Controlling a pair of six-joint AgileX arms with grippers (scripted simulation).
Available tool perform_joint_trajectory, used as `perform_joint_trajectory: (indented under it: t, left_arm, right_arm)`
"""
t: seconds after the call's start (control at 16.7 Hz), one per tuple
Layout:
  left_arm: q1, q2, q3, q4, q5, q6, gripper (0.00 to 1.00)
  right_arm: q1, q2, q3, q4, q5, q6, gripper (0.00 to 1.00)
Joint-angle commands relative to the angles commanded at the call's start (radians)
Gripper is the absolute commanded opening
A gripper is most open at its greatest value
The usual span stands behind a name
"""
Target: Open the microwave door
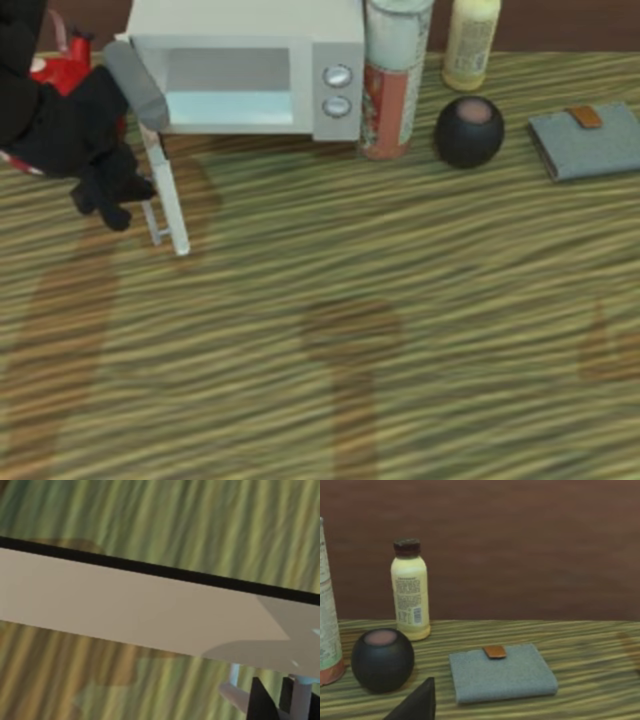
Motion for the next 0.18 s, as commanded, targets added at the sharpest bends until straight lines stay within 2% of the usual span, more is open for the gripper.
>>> perform_joint_trajectory:
  t: [0.18]
  left_arm:
    - [0.0, 0.0, 0.0, 0.0, 0.0, 0.0, 0.0]
  right_arm:
    - [0.0, 0.0, 0.0, 0.0, 0.0, 0.0, 1.0]
